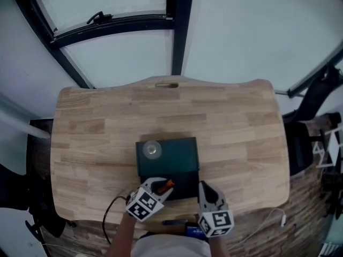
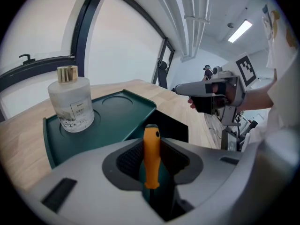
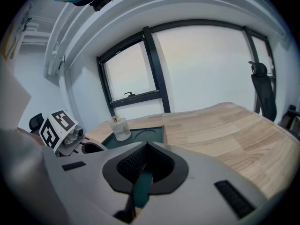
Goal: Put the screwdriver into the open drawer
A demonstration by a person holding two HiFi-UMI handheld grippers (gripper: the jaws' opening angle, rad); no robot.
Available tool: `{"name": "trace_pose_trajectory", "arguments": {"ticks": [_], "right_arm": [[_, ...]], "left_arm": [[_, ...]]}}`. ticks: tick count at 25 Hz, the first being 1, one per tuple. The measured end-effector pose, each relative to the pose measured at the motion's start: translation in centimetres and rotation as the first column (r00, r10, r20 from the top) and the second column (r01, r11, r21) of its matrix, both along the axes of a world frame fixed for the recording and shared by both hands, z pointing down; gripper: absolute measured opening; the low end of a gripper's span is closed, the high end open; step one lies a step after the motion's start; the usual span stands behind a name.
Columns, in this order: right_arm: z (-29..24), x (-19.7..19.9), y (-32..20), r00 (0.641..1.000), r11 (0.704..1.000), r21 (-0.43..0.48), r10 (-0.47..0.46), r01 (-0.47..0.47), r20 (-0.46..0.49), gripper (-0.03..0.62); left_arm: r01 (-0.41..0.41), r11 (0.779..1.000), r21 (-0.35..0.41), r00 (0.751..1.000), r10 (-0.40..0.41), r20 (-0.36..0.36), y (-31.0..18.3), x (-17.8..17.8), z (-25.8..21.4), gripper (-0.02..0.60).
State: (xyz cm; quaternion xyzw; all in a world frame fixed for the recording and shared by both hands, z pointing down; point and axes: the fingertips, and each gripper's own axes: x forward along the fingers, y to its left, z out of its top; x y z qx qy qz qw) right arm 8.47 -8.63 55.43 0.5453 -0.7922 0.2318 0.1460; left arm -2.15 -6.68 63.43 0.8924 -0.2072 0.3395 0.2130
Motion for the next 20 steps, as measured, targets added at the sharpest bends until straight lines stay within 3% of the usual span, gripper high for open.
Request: {"name": "trace_pose_trajectory", "arguments": {"ticks": [20], "right_arm": [[1.4,0.8,-0.4,1.000,0.999,-0.031,0.005,-0.005,0.006,-0.003]], "left_arm": [[-0.105,0.992,-0.071,0.990,0.111,0.086,1.1,1.7,2.5,0.112]]}}
